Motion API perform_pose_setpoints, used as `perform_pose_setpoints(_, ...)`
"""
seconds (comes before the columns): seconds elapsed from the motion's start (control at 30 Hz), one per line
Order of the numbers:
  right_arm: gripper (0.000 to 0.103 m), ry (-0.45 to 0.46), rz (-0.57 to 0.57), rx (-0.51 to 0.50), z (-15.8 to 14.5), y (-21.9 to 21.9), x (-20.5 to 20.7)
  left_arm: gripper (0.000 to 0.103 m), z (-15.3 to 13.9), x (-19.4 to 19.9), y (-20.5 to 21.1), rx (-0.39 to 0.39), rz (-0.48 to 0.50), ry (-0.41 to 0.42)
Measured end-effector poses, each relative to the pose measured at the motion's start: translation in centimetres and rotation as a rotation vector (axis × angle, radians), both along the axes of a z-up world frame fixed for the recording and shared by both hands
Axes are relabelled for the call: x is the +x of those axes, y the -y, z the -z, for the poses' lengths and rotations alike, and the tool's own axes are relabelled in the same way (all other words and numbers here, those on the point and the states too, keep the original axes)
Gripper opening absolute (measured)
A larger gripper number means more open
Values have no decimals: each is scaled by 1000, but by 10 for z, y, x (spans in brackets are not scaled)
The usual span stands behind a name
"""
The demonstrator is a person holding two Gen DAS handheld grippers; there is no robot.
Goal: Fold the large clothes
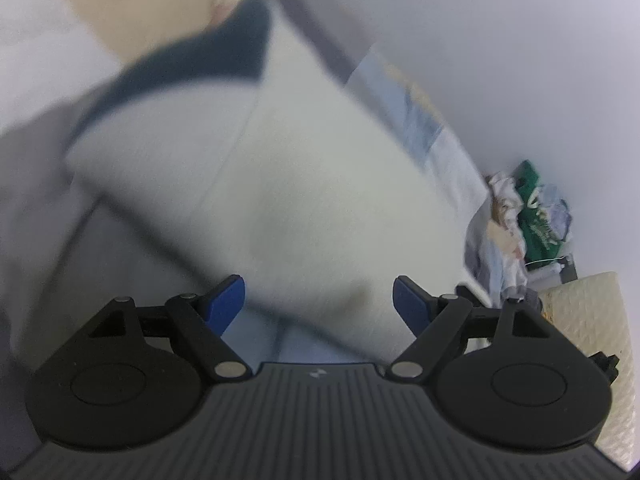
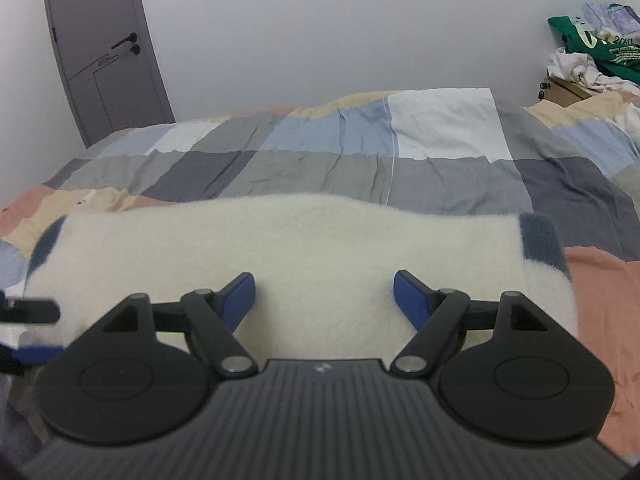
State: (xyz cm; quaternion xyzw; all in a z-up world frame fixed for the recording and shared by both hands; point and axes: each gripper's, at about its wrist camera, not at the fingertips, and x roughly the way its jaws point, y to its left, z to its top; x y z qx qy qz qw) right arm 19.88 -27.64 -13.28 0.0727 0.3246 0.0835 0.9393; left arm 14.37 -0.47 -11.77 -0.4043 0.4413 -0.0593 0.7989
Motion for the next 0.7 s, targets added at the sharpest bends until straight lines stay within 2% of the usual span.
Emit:
perform_pose_setpoints(0.1,78,-2,4,3,1,0,2,85,20,-2,7,-31,0,-89)
perform_pose_setpoints(0.2,78,-3,4,4,0,0,3,85,38,4,3,-94,-49,-99)
perform_pose_setpoints(0.27,78,-3,7,5,0,0,3,84,45,7,-1,-162,-89,-76)
perform_pose_setpoints(0.37,78,-2,10,8,1,0,4,83,45,13,-2,-172,-124,-21)
perform_pose_setpoints(0.57,78,-4,19,27,2,3,3,83,40,17,-12,-273,-169,103)
perform_pose_setpoints(0.63,78,-9,26,47,1,6,3,83,42,16,-12,-276,-171,115)
perform_pose_setpoints(0.7,78,-14,32,78,1,10,3,83,45,17,-9,-255,-175,81)
